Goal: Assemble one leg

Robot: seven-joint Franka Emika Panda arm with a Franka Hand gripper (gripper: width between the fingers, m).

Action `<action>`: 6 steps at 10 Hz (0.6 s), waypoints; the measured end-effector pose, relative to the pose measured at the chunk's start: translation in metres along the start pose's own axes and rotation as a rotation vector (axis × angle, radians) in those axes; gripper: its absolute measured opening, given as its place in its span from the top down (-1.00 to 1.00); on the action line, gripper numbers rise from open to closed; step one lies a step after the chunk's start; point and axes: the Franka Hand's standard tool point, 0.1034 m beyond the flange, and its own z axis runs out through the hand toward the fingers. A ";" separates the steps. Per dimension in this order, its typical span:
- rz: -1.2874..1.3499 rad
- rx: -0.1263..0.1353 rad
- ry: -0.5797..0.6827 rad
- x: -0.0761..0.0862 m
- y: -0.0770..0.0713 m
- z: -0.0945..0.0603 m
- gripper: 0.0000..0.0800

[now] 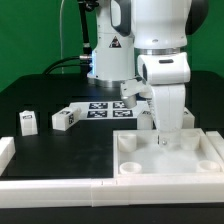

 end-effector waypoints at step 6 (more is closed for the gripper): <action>0.075 -0.067 0.012 0.007 -0.010 -0.029 -0.62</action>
Offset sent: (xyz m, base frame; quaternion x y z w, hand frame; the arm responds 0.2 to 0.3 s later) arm 0.0000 0.0000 0.0000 0.0000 0.0000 0.0000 1.0000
